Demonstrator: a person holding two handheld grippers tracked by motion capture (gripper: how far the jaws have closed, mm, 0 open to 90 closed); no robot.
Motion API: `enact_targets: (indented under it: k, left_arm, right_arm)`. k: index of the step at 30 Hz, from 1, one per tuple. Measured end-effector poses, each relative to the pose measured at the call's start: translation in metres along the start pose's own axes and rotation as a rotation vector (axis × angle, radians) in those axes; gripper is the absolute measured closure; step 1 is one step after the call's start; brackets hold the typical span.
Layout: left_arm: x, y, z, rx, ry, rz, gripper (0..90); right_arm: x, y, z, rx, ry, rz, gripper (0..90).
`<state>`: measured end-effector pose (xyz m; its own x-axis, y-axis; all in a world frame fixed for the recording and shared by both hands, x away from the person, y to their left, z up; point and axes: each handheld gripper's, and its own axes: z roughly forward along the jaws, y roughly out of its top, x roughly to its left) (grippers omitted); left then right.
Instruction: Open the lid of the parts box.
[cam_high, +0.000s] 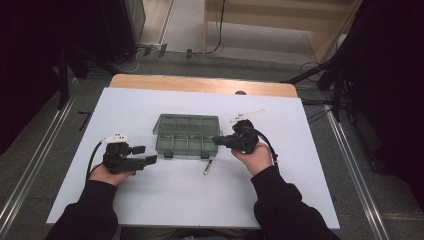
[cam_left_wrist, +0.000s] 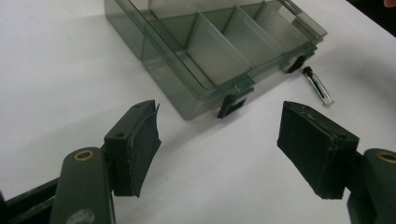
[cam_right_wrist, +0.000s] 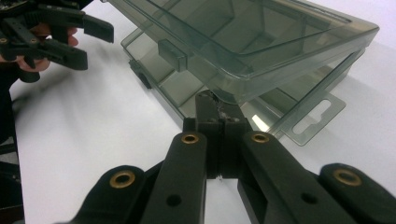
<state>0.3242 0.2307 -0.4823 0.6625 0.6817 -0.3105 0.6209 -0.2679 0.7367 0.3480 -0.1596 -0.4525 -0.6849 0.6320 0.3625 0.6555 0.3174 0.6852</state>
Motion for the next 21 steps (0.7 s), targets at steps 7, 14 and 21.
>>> enact_targets:
  k: [7, 14, 21]
  left_arm:
    - [0.007, 0.007, 0.003, -0.005, 0.005, -0.011, 28.5]
    - [0.011, 0.018, 0.007, 0.006, 0.009, 0.004, 28.6]
    - [0.018, 0.028, 0.013, 0.015, 0.009, 0.008, 28.6]
  right_arm:
    - [-0.001, 0.003, 0.002, 0.002, 0.001, -0.003, 90.0]
    - [-0.002, 0.006, 0.003, 0.012, 0.027, 0.006, 90.0]
    - [-0.002, 0.01, 0.003, 0.017, 0.023, -0.006, 90.0]
